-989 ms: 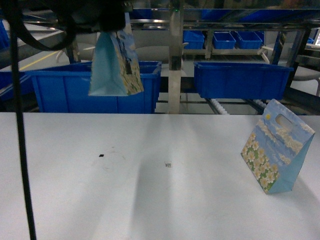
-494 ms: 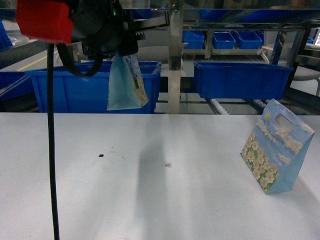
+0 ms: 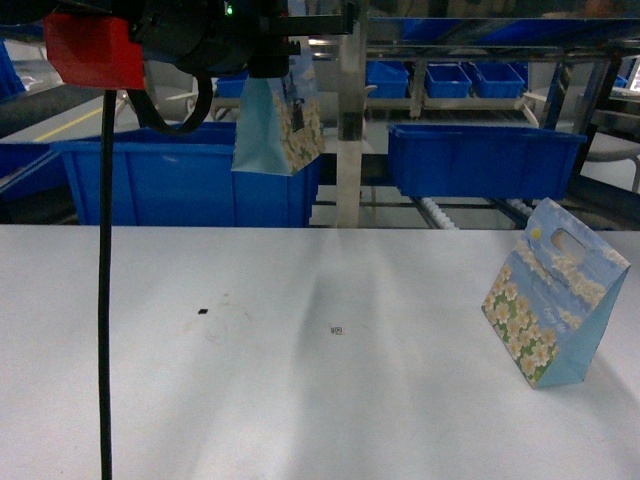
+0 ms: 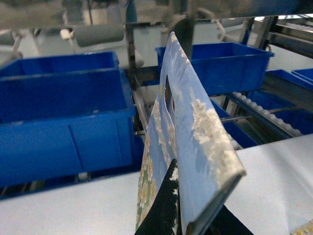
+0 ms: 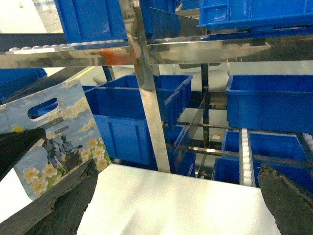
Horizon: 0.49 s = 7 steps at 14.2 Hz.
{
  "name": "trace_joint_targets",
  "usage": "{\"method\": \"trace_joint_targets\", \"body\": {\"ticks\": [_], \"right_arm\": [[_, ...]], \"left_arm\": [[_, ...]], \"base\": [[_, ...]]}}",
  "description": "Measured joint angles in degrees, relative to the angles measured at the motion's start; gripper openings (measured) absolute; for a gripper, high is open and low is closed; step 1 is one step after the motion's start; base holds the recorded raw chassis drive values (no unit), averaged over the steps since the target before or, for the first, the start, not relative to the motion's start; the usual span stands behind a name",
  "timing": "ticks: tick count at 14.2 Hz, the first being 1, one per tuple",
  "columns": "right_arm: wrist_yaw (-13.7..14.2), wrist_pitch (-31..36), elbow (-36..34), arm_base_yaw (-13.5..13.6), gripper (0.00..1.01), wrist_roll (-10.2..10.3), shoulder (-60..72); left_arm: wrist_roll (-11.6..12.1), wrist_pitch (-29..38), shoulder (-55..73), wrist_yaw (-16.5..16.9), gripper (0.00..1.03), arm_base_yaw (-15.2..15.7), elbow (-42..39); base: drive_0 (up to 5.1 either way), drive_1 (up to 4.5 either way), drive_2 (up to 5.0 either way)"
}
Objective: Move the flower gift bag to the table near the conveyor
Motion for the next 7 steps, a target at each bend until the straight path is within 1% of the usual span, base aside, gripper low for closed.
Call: {"method": "trace_joint_targets", "body": {"ticks": [1, 2, 3, 4, 5, 7], "right_arm": [[0.0, 0.0, 0.0, 0.0, 0.98, 0.0, 0.0], [0.0, 0.0, 0.0, 0.0, 0.98, 0.0, 0.0], [0.0, 0.0, 0.0, 0.0, 0.98, 0.0, 0.0], [0.0, 0.0, 0.0, 0.0, 0.98, 0.0, 0.0], [0.0, 0.0, 0.0, 0.0, 0.98, 0.0, 0.0], [0.0, 0.0, 0.0, 0.0, 0.98, 0.0, 0.0]], "left_arm": [[5.7, 2.3, -0.2, 3.3, 0.02, 0.7, -1.7], [11.7, 3.0, -0.2, 6.4, 0.02, 4.2, -4.7], [13.2, 4.8, -2.0, 8.0, 0.02, 11.2, -7.5], [13.6, 5.7, -2.8, 8.6, 0.02, 12.2, -8.6], [14.3, 6.1, -3.7, 10.0, 0.02, 13.0, -9.8], [14.4, 7.7, -3.9, 12.6, 0.02, 14.2, -12.5]], "base": [[0.0, 0.0, 0.0], [0.0, 0.0, 0.0], [0.0, 0.0, 0.0], [0.0, 0.0, 0.0], [0.0, 0.0, 0.0], [0.0, 0.0, 0.0]]}}
